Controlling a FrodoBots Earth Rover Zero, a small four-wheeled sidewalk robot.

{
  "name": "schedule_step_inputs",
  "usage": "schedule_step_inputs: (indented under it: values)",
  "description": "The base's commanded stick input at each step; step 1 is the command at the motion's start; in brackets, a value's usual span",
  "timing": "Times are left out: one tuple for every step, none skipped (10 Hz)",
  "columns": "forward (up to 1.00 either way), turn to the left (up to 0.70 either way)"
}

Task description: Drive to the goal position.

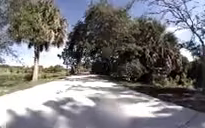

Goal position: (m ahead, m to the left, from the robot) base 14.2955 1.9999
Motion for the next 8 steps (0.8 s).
schedule_step_inputs:
  values:
    - [0.85,0.00]
    - [0.85,0.00]
    - [0.85,0.00]
    - [0.85,0.00]
    - [0.85,0.00]
    - [0.85,0.00]
    - [0.85,0.00]
    - [0.85,0.00]
